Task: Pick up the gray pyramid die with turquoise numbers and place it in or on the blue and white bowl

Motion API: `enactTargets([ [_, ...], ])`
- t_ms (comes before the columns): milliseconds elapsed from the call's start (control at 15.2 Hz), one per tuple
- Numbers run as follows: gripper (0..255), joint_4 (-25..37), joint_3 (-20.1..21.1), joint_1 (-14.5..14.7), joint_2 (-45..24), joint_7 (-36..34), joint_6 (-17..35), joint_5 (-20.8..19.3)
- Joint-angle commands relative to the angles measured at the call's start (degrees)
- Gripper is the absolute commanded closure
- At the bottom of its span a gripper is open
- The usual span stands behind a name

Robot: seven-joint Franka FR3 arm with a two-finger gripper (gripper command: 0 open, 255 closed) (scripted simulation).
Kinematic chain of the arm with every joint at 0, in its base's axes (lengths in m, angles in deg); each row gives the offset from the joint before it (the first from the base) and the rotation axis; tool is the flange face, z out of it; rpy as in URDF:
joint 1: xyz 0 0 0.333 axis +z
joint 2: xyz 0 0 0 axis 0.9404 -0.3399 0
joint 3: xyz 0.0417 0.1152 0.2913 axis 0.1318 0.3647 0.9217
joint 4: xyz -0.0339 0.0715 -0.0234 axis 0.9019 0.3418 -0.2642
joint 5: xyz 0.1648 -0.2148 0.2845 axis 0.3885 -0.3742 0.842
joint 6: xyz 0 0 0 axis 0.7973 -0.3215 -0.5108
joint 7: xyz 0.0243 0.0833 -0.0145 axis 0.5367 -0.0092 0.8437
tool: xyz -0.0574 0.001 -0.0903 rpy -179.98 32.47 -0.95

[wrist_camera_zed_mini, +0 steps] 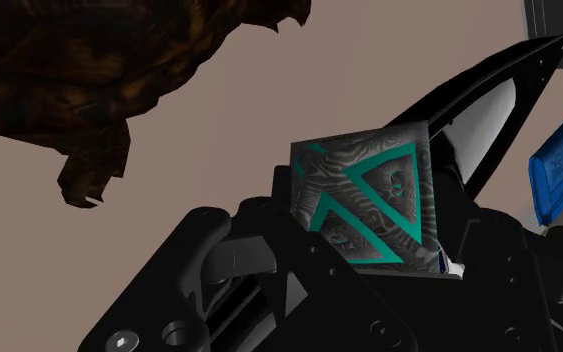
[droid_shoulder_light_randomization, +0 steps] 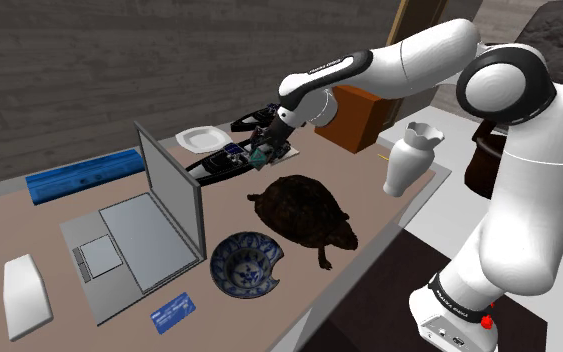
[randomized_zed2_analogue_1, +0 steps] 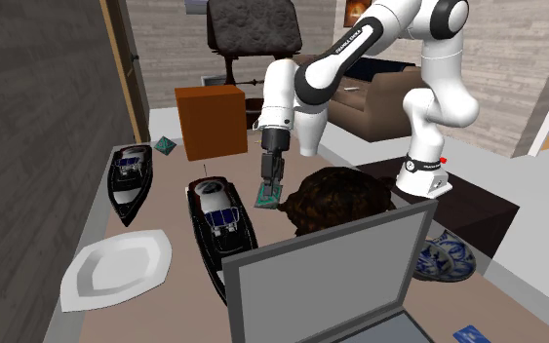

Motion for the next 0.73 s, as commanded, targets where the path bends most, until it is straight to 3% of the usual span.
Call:
enactTargets([
  [0, 255, 0.3, -0.3, 0.2, 0.9, -1.1, -1.0, -0.8],
  [660, 255, 2.5, -1.4, 0.6, 4.7, -5.7, -6.1, -4.5],
])
